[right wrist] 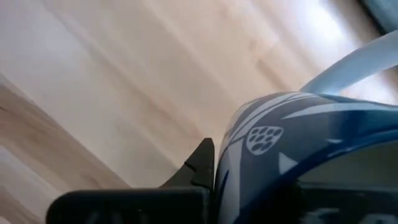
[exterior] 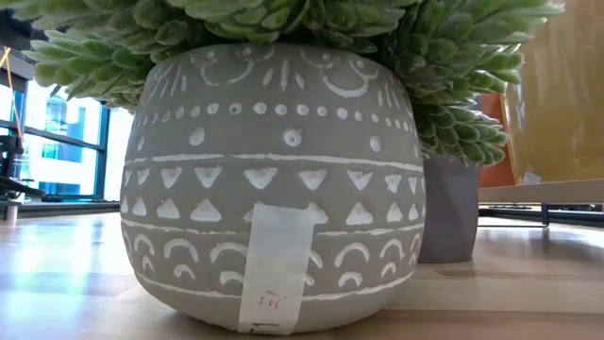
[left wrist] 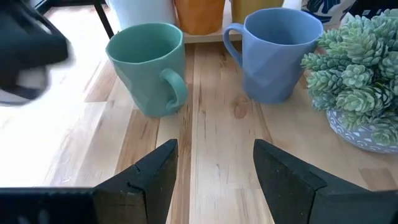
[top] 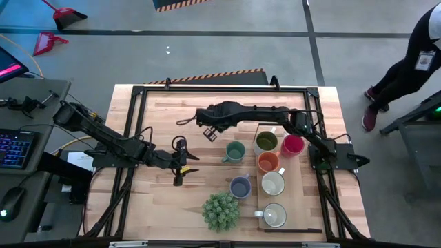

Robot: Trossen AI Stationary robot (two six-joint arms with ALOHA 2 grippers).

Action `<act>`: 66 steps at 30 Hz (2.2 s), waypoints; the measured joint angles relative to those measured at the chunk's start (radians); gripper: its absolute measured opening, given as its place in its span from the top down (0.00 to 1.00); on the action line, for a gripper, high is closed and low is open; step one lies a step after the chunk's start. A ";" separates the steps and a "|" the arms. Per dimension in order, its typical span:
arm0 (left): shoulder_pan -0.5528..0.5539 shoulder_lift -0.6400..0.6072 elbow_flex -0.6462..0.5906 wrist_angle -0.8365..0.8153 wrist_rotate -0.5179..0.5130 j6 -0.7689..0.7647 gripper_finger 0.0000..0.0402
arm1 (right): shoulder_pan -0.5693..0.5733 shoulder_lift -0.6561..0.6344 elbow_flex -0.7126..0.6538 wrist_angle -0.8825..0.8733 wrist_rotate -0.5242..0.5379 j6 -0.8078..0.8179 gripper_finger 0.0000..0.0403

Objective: Place coffee mugs
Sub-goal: Put the blue mug on the shelf

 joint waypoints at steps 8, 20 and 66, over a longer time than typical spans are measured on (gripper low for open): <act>0.000 0.000 0.000 -0.005 0.000 0.000 0.51 | 0.027 -0.100 0.097 0.046 0.129 -0.057 0.98; 0.000 0.000 0.000 -0.006 0.000 0.001 0.51 | 0.121 -0.286 0.093 -0.298 0.309 0.167 0.98; 0.000 0.000 0.000 -0.036 0.125 -0.079 0.51 | 0.874 -0.384 0.084 -0.317 -0.041 1.084 0.98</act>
